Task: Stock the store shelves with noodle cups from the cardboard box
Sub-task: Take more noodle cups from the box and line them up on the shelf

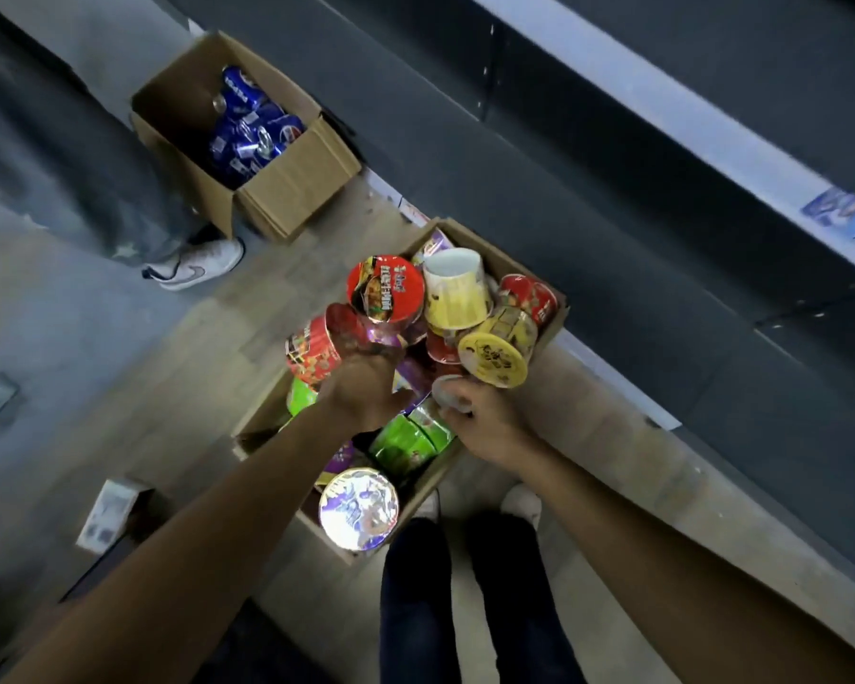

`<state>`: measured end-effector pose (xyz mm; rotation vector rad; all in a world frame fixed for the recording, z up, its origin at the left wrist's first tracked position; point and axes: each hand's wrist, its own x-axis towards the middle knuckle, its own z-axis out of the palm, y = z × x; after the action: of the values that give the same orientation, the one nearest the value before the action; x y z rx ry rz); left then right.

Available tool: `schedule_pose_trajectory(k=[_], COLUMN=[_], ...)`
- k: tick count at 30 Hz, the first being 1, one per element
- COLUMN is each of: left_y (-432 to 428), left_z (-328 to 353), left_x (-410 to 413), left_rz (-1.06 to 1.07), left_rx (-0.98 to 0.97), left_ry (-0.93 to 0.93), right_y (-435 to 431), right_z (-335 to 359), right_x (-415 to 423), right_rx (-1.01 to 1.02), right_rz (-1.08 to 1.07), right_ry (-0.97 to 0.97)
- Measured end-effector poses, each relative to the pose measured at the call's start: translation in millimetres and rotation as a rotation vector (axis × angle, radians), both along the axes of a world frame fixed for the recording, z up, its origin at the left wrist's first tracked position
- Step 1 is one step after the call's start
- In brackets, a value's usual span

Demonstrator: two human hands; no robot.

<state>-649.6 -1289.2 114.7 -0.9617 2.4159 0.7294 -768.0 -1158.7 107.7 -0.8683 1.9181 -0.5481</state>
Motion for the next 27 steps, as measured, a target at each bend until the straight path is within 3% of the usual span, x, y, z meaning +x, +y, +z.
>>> schedule_pose_trajectory(k=[3,11,17,27], left_y=[7,37,51,70], left_z=[-39,-111,-160,-216], left_x=[32,92,118,133], left_rz=[0.059,0.204,0.157,0.234], left_rx=[0.056,0.132,0.158,0.190], left_ry=[-0.043,-0.166,-0.286,-0.261], right_y=[19,32,30,38], right_z=[-51,-110,-155,-214], right_x=[24,66,97,119], right_rx=[0.078,0.256,0.323,0.407], right_rz=[-0.010,-0.036,-0.024,0.067], right_ry=[-0.060,-0.092,-0.148,-0.143])
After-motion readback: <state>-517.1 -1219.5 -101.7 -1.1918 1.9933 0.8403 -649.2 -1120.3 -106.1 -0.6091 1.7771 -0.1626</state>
